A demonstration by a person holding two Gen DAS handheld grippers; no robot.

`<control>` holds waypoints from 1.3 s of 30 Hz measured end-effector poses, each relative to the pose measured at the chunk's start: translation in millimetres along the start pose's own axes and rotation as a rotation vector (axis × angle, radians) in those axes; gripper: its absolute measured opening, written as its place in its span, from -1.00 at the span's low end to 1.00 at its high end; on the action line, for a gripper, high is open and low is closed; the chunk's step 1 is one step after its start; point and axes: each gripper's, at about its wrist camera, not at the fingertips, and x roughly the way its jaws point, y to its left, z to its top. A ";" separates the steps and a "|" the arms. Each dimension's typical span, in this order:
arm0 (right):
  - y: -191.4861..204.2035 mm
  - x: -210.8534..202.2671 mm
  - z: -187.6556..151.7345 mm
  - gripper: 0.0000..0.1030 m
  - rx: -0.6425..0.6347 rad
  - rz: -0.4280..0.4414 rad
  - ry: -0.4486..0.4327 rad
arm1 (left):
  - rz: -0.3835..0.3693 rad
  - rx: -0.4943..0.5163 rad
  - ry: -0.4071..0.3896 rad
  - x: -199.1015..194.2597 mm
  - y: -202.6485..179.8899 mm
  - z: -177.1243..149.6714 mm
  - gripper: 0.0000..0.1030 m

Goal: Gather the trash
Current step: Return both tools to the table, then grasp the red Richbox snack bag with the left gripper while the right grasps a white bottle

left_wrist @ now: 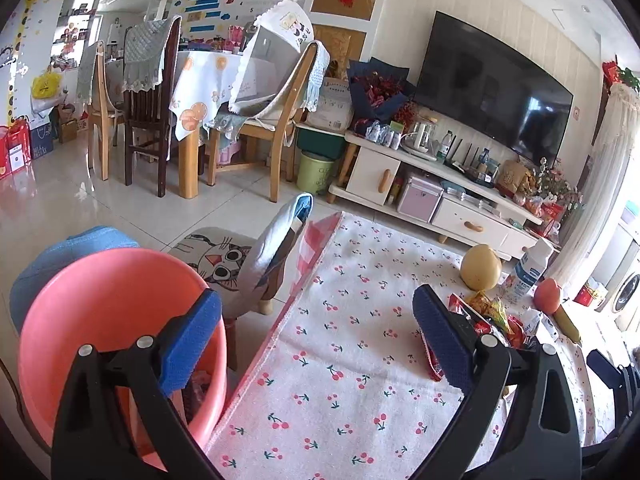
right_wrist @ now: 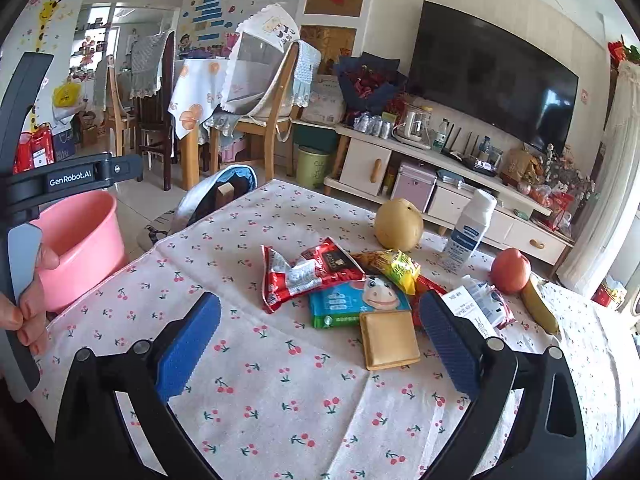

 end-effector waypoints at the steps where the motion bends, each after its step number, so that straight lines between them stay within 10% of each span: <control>1: -5.7 -0.5 -1.9 0.91 0.006 -0.007 -0.001 | -0.002 0.003 0.009 2.3 -3.8 -0.1 0.88; 12: -94.3 -3.6 -9.3 0.91 0.146 -0.107 0.000 | -0.135 0.048 0.079 21.5 -56.0 -14.7 0.88; 25: -245.3 54.7 -39.1 0.91 0.486 -0.029 0.141 | -0.291 0.421 0.158 72.2 -153.7 -44.3 0.86; 39: -288.8 144.3 -39.2 0.91 0.509 0.040 0.256 | -0.283 0.507 0.285 135.2 -166.7 -53.8 0.54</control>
